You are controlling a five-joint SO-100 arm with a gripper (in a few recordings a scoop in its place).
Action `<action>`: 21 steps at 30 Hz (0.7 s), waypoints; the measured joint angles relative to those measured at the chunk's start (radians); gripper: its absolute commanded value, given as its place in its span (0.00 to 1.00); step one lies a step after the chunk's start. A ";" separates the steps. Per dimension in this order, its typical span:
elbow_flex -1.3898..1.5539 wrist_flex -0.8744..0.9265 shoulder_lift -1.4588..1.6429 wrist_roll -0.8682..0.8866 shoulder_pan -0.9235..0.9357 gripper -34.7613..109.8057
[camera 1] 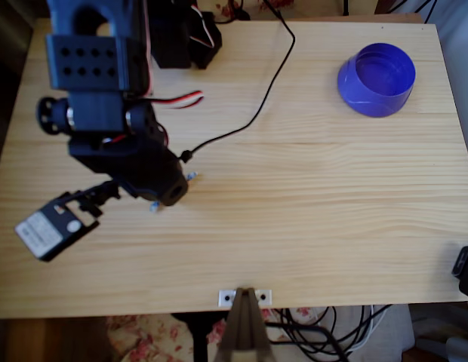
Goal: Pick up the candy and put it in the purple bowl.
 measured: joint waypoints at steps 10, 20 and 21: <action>0.015 -0.002 0.005 0.054 0.020 0.24; -0.095 0.241 0.074 0.032 0.161 0.24; -0.098 0.262 0.103 0.015 0.178 0.24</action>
